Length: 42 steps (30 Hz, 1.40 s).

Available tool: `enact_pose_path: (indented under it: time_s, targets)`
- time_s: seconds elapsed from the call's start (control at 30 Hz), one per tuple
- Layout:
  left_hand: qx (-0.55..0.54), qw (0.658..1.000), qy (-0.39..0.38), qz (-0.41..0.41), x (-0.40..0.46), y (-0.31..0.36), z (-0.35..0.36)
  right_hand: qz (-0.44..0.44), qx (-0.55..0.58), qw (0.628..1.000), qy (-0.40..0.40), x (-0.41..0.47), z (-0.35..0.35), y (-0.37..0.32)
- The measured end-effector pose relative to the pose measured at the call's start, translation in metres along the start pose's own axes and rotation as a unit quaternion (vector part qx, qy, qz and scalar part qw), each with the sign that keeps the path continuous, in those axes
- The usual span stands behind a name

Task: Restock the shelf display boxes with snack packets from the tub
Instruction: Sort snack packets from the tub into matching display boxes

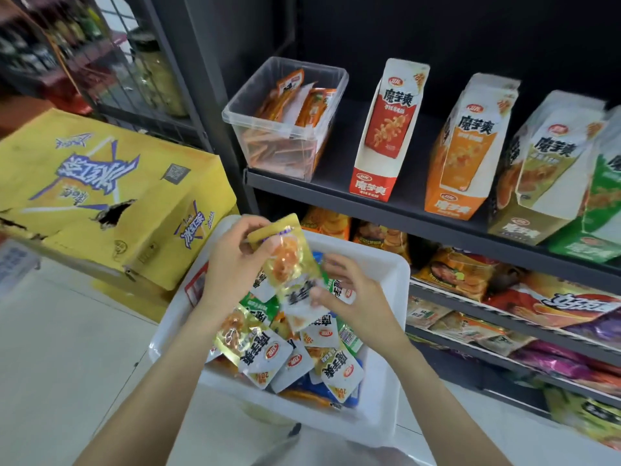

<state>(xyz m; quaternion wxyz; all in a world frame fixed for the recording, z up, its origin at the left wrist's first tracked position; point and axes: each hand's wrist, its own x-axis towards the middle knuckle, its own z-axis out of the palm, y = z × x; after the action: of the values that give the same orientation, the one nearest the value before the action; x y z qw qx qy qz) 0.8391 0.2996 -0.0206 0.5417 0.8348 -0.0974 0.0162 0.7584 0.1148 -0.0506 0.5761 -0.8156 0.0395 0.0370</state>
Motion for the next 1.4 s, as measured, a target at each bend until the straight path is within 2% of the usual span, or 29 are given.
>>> enact_pose_path:
  time_s: [0.1,0.23,0.33,0.4,0.47,0.53,0.63,0.73,0.9,0.97,1.07,1.2,1.4]
  targets:
    - [-0.09,0.995,0.034,-0.03,0.0,0.014,0.019,0.033,0.035,0.996,0.08,-0.003,-0.016,-0.002]
    - [-0.152,0.986,0.016,-0.065,-0.003,0.018,0.035,0.099,0.162,0.97,0.156,-0.006,-0.045,-0.001]
    - [-0.21,0.972,-0.009,-0.105,-0.009,0.028,0.049,0.136,0.245,0.95,0.137,-0.012,-0.065,0.001]
    - [-0.241,0.961,-0.037,-0.127,-0.012,0.033,0.062,0.134,0.255,0.951,0.115,-0.02,-0.076,0.0]
    - [-0.221,0.965,-0.083,-0.118,-0.013,0.039,0.074,0.095,0.205,0.963,0.149,-0.027,-0.09,-0.002]
    - [-0.129,0.98,-0.135,-0.064,-0.009,0.046,0.087,0.037,0.099,0.972,0.209,-0.034,-0.113,-0.004]
    - [-0.011,0.981,-0.19,0.039,0.006,0.065,0.112,-0.023,-0.085,0.963,0.255,-0.045,-0.163,-0.007]
    - [0.038,0.969,-0.19,0.153,0.026,0.094,0.149,-0.066,-0.232,0.919,0.313,-0.055,-0.22,-0.013]
    - [0.128,0.933,-0.152,0.301,0.056,0.141,0.22,-0.11,-0.336,0.824,0.442,-0.057,-0.303,-0.041]
    - [0.204,0.9,-0.144,0.357,0.065,0.145,0.242,-0.103,-0.392,0.803,0.436,-0.045,-0.327,-0.046]
    - [0.285,0.858,-0.143,0.403,0.073,0.142,0.261,-0.127,-0.483,0.785,0.367,-0.016,-0.347,-0.05]
    - [0.289,0.858,-0.13,0.405,0.075,0.135,0.266,-0.117,-0.582,0.763,0.254,0.033,-0.348,-0.055]
    - [0.268,0.863,-0.128,0.409,0.077,0.136,0.267,-0.109,-0.613,0.743,0.244,0.086,-0.347,-0.028]
